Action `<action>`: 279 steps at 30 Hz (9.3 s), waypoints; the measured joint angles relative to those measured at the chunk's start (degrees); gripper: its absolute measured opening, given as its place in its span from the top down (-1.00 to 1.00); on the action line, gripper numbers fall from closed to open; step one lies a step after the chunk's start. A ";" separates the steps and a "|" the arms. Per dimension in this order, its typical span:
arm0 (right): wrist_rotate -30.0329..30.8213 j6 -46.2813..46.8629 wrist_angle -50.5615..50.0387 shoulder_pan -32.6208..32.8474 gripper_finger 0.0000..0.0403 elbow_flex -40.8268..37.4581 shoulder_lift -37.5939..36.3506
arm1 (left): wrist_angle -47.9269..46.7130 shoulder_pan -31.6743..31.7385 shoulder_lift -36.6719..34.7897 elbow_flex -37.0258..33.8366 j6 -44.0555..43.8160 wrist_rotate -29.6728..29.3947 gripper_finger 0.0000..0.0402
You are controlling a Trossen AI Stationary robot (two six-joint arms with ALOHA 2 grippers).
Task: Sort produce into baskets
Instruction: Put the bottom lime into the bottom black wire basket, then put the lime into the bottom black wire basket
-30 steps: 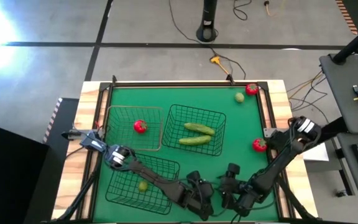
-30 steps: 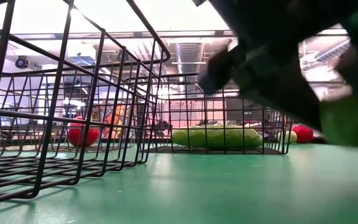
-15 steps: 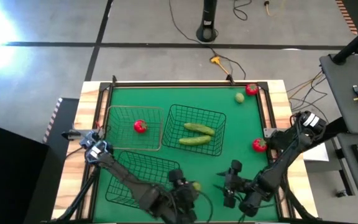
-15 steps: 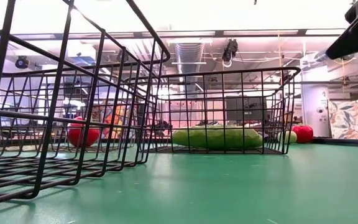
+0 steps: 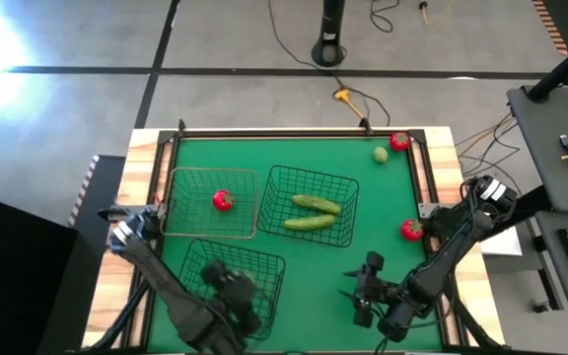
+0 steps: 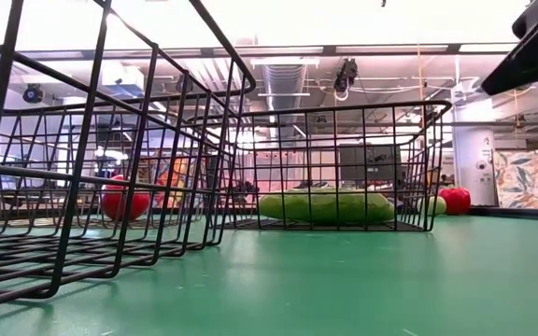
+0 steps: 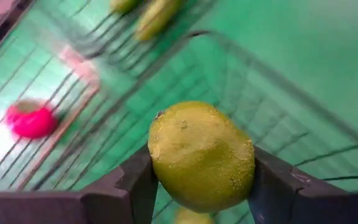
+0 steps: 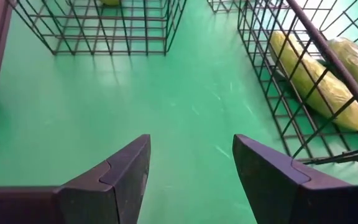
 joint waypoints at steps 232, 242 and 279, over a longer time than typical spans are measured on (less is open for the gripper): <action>-62.98 -28.83 -22.35 -91.63 -0.58 30.75 20.94 | 70.65 53.28 -37.85 -46.26 73.86 48.86 -0.32; -62.02 -20.36 -27.38 -90.64 -0.50 34.18 26.37 | 87.45 47.50 -43.15 -61.88 74.84 48.88 -0.32; -32.56 -14.73 -37.45 -52.09 0.22 29.07 -10.19 | 98.09 24.86 -26.63 -55.84 68.10 30.57 -0.32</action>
